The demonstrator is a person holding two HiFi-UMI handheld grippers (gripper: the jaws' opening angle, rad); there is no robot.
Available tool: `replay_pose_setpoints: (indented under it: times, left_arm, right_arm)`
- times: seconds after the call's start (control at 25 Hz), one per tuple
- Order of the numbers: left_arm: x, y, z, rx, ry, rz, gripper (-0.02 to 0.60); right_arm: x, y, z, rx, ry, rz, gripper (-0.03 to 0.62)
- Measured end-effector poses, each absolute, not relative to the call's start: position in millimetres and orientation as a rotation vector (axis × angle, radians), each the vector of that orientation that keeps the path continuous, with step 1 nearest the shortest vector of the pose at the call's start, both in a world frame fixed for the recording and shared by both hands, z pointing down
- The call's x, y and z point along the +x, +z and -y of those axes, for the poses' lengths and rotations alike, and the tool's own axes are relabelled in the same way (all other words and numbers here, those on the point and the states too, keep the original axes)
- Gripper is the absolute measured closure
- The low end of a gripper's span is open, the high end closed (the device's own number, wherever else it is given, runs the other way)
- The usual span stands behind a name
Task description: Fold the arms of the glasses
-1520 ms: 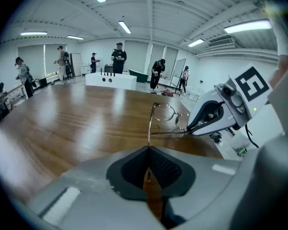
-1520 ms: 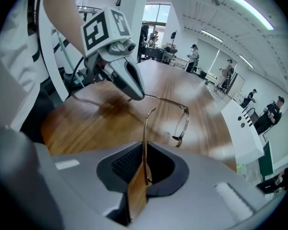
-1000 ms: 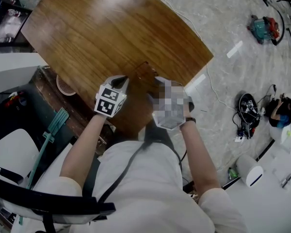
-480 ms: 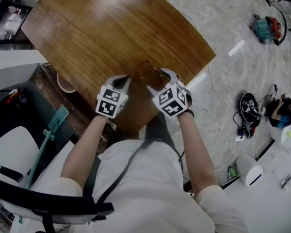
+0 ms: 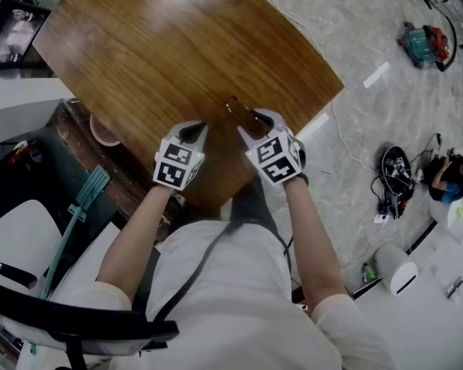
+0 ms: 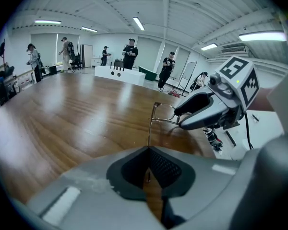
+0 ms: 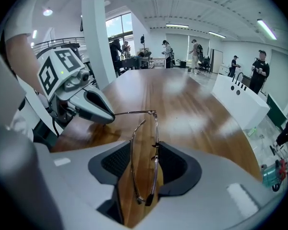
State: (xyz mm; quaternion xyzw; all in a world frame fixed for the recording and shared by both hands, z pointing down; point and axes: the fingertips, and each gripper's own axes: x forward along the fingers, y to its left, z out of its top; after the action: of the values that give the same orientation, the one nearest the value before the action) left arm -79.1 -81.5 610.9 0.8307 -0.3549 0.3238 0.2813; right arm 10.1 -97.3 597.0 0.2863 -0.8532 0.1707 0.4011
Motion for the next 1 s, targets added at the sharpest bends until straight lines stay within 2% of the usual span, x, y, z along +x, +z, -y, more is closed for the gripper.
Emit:
replay_pose_setpoints:
  times: [0.16,0.36,1.0]
  left_arm:
    - [-79,612,77,2.207,0.846,0.966,0.575]
    - [-80,612,74,2.177,0.821,0.982,0.575]
    - [-64,612,60,2.09,0.758,0.966,0.561]
  right_arm:
    - [12,596,101,0.762,0.434,2.162,0.455]
    - [12,595,103,0.78,0.43,2.162,0.481]
    - [1,587,101,0.821,0.477,2.191,0.479]
